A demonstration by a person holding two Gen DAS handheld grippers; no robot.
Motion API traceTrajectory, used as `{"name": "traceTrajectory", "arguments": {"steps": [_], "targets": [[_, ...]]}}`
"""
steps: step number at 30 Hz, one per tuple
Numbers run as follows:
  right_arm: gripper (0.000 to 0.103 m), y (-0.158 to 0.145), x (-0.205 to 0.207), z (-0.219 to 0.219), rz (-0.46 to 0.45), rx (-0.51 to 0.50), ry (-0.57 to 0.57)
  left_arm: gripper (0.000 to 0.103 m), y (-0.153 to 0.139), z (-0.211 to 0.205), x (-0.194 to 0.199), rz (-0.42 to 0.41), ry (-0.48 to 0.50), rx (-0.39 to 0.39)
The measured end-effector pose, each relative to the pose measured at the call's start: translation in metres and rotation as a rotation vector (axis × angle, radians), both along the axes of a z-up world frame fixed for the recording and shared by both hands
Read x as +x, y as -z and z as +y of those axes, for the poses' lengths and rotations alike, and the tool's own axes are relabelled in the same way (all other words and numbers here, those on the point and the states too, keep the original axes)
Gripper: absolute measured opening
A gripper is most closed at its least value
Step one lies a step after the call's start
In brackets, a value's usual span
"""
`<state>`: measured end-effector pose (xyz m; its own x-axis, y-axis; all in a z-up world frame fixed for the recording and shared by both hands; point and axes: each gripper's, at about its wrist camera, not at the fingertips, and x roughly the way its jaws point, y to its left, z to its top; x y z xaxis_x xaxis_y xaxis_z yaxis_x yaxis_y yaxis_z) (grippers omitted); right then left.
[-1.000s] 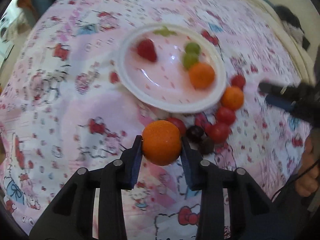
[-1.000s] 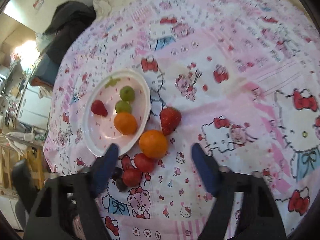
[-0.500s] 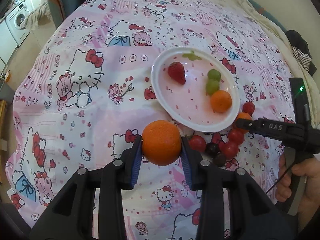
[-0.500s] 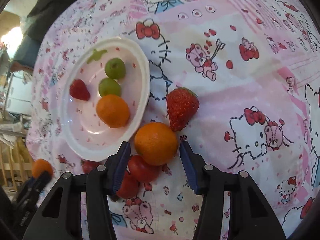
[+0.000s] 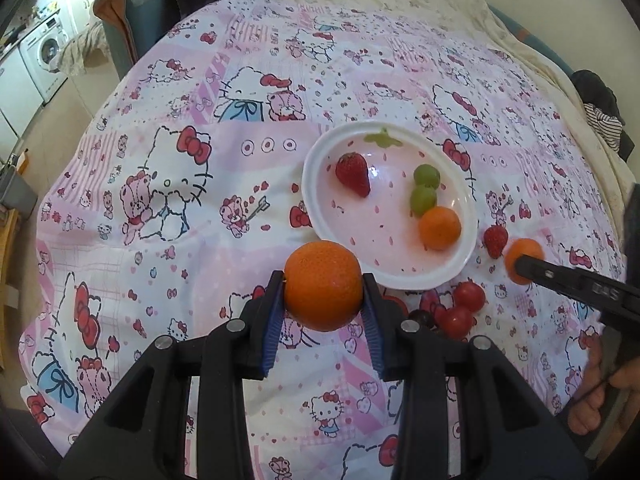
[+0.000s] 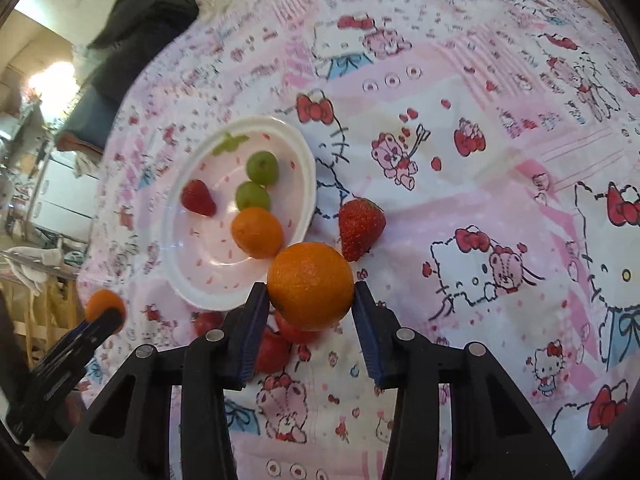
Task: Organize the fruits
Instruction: 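Grasp an orange with the left gripper while the right grasps another orange, then carry the orange into the plate with the left gripper while the right releases its orange there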
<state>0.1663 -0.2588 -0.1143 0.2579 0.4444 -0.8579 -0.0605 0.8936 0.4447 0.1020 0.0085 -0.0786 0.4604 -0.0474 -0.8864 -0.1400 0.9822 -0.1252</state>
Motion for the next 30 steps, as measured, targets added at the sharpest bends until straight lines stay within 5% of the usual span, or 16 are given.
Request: {"name": "traceTrajectory", "arguments": {"steps": [9, 21, 30], "targets": [[0.044, -0.043, -0.025, -0.014, -0.15, 0.079, -0.001, 0.032, -0.008, 0.003, 0.001, -0.051, -0.023, 0.015], [0.044, -0.109, -0.035, -0.018, -0.419, 0.192, -0.003, 0.032, -0.061, 0.013, 0.005, -0.21, -0.032, 0.033], [0.044, -0.122, -0.009, 0.002, -0.485, 0.192, -0.058, 0.032, -0.078, 0.003, 0.031, -0.25, 0.02, 0.064]]}}
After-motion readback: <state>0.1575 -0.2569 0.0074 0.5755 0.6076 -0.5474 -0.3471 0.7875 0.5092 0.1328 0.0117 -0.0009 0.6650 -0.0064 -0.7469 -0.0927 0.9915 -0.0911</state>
